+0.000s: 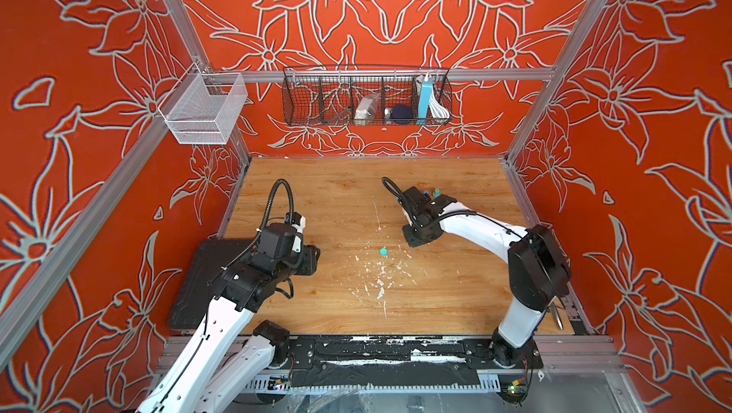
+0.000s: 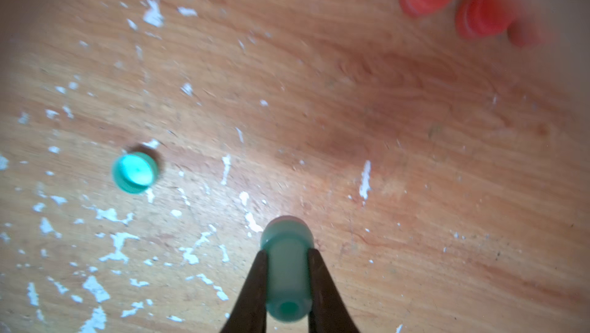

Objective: Close the stamp cap
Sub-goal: Pick up the stamp from the center of the board, then close the cover of the stamp.

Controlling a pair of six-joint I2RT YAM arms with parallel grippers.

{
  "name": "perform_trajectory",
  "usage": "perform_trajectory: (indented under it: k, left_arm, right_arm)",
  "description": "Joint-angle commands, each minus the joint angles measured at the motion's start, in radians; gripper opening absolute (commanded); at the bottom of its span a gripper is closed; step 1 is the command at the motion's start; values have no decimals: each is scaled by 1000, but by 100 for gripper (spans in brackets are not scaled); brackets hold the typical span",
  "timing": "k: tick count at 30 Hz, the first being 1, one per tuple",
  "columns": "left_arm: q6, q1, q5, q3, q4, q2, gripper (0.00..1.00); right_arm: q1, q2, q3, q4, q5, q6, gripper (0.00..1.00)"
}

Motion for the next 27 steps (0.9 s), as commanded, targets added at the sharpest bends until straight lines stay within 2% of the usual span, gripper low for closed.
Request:
perform_trajectory:
  k: [1, 9, 27]
  left_arm:
    - [14, 9, -3, -1, 6, -11, 50]
    - [13, 10, -1, -1, 6, -11, 50]
    - [15, 15, 0, -1, 6, -13, 50]
  right_arm:
    - [41, 63, 79, -79, 22, -10, 11]
    - [127, 175, 221, -124, 23, -6, 11]
    - [182, 296, 314, -128, 13, 6, 11]
